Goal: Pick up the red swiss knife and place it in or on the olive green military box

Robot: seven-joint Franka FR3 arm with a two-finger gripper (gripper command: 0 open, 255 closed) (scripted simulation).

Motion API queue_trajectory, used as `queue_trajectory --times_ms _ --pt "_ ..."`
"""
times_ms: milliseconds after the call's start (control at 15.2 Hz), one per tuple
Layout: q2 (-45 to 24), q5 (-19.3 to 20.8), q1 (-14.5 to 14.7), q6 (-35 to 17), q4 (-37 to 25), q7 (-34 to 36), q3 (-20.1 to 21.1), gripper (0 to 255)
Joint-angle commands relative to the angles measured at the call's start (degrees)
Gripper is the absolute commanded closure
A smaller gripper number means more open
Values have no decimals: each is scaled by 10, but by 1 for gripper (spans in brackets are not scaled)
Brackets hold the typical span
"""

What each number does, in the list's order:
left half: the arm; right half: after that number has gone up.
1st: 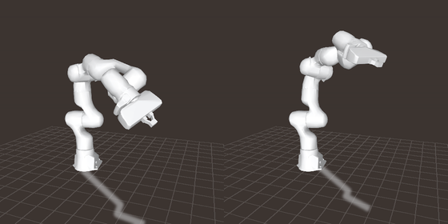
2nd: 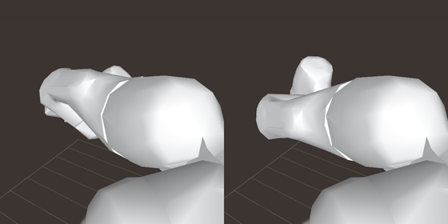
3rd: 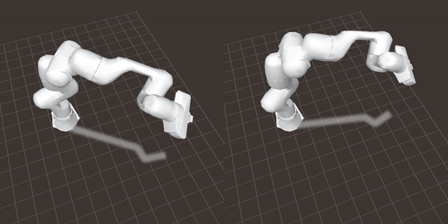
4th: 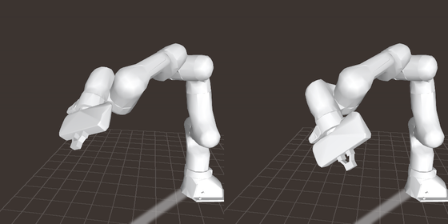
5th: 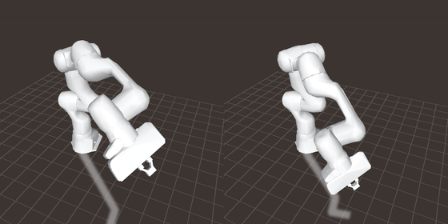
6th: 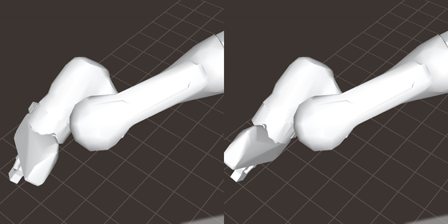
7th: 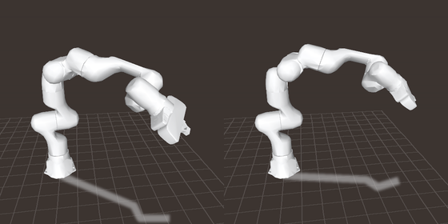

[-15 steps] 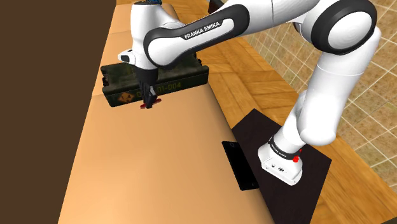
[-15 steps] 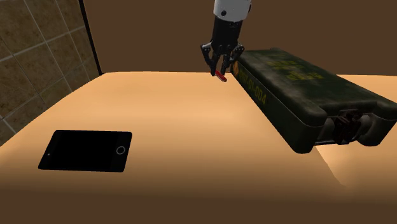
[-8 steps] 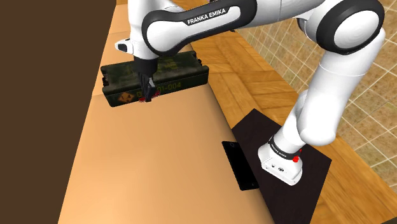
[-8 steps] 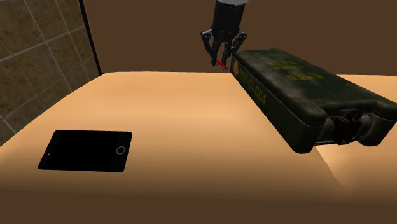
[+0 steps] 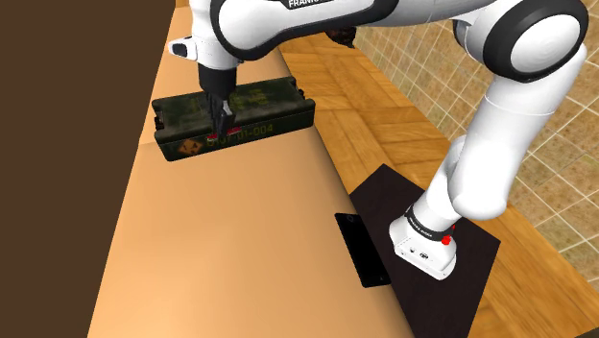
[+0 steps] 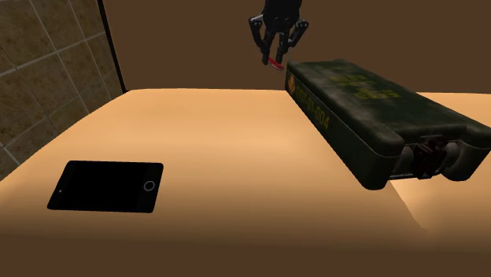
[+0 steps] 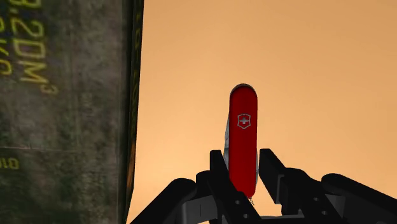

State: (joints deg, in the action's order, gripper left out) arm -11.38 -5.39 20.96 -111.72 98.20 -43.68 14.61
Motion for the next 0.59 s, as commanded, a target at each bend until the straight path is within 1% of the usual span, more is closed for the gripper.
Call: queue_trajectory --times_ms 0,528 --pt "4 0 0 15 -11 2 0 255" --pt "8 0 0 75 -67 8 1 255"
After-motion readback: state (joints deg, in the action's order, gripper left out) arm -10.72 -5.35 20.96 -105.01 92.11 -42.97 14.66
